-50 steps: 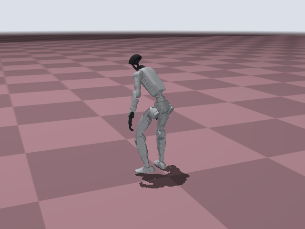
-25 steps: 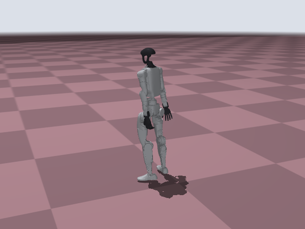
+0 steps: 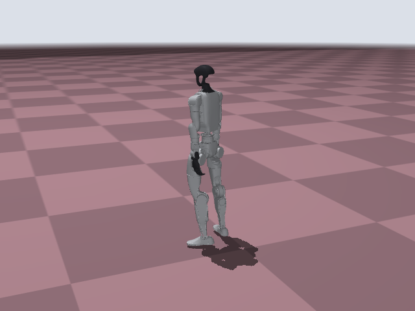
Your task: Upper body actions
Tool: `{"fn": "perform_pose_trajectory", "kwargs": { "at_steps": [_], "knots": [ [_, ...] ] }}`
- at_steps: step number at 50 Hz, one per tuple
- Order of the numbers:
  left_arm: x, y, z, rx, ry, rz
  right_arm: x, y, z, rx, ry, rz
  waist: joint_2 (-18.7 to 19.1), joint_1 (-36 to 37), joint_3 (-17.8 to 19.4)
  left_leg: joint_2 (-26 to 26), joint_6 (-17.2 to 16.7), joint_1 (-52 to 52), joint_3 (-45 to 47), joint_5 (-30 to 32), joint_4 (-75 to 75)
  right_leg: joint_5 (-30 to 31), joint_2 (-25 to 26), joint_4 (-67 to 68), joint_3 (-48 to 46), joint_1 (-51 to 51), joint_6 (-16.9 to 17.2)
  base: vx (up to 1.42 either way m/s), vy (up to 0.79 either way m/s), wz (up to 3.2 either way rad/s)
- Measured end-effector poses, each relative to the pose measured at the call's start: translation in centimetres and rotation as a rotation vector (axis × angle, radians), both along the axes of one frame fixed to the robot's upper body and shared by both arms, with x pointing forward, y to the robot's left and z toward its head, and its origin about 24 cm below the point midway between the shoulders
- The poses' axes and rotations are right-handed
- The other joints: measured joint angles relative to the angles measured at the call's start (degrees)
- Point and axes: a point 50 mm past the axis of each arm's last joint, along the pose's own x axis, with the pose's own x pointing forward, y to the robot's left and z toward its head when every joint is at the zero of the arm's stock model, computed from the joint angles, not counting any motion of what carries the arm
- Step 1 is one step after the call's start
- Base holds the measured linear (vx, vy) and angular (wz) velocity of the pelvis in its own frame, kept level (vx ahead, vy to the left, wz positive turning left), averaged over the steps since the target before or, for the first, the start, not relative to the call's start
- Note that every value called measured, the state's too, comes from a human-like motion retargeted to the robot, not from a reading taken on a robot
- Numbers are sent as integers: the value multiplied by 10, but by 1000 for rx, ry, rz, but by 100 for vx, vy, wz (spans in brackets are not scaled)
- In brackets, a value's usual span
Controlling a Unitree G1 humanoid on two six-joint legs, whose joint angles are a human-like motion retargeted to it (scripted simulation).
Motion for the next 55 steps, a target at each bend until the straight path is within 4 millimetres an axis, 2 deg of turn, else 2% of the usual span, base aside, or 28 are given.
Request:
{"fn": "perform_pose_trajectory", "kwargs": {
  "at_steps": [3, 7, 12, 15, 18, 22, 25, 29, 33, 35, 39, 43, 48, 50, 55],
  "knots": [
    [2, 0, 0, -10, -11, -84, -6, -9, 0, -67, 40, 142, 1, -1, 10, -1, 1, 1, 0, 1, 1, 1, 0, 0, 0, 2, -1, 0, 0, 0],
    [15, 2, 0, -4, -57, -165, -7, -18, 1, -135, 35, 319, 1, 1, 30, -2, 4, -3, -1, 3, 4, 4, -1, 0, 1, 0, -4, -7, -3, 0],
    [44, 10, 3, 17, -136, -256, 10, -23, 3, -173, -41, 360, 2, 5, 76, -2, 11, -25, -3, 7, 17, 12, -5, 3, 3, -18, -9, -24, -6, 2],
    [77, 16, 8, 47, -212, -342, 36, -28, 9, -201, -131, 339, 0, 9, 123, 1, 15, -55, -5, 5, 39, 20, -14, 11, 2, -42, -12, -43, -11, 4],
    [118, 20, 18, 82, -299, -453, 74, -34, 20, -273, -285, 349, 0, 14, 177, 8, 18, -95, -6, -1, 73, 27, -29, 27, 0, -78, -12, -47, -18, -3],
    [171, 25, 37, 145, -441, -565, 126, -40, 42, -369, -503, 390, -3, 47, 229, 26, 24, -165, 10, -14, 124, 26, -45, 80, 24, -164, -15, -40, -23, -55],
    [216, 24, 60, 184, -608, -592, 167, -42, 66, -423, -645, 405, -7, 63, 265, 42, 29, -236, 9, -31, 180, 13, -52, 128, 26, -233, -28, -46, -19, -33],
    [268, 12, 93, 273, -825, -594, 210, -47, 98, -480, -821, 403, 6, 57, 278, 82, 38, -367, -13, -69, 299, -17, -60, 203, 7, -330, -50, -34, -22, 44],
    [310, 0, 129, 336, -988, -563, 248, -52, 138, -564, -1040, 401, 22, 68, 279, 133, 50, -500, -40, -121, 438, -60, -61, 313, 11, -444, -79, -28, -7, -13],
    [329, -4, 151, 349, -1084, -527, 265, -54, 159, -599, -1144, 391, 21, 81, 279, 159, 58, -564, -44, -150, 514, -84, -67, 379, 22, -507, -93, -21, -5, -49],
    [366, -5, 206, 417, -1391, -368, 293, -51, 199, -575, -1284, 360, 27, 83, 279, 189, 77, -695, -88, -203, 656, -133, -79, 511, 29, -618, -113, -18, -8, -10],
    [390, -6, 258, 503, -1616, -208, 319, -48, 247, -570, -1453, 321, 25, 79, 279, 206, 95, -810, -114, -245, 777, -179, -83, 639, 53, -734, -131, -19, -2, -8],
    [411, -8, 328, 533, -1835, -192, 340, -48, 320, -600, -1748, 299, 22, 80, 279, 218, 122, -940, -134, -284, 910, -223, -96, 781, 75, -865, -148, -11, 0, -2],
    [414, -6, 342, 523, -1874, -204, 342, -48, 336, -598, -1852, 301, 15, 80, 279, 223, 130, -950, -123, -304, 960, -244, -107, 846, 99, -902, -151, -4, 2, 2],
    [411, 6, 342, 595, -1893, -131, 337, -46, 351, -567, -2049, 298, 0, 83, 279, 246, 149, -950, -103, -359, 1093, -304, -138, 1018, 149, -964, -176, 3, 3, -1]
  ]
}}
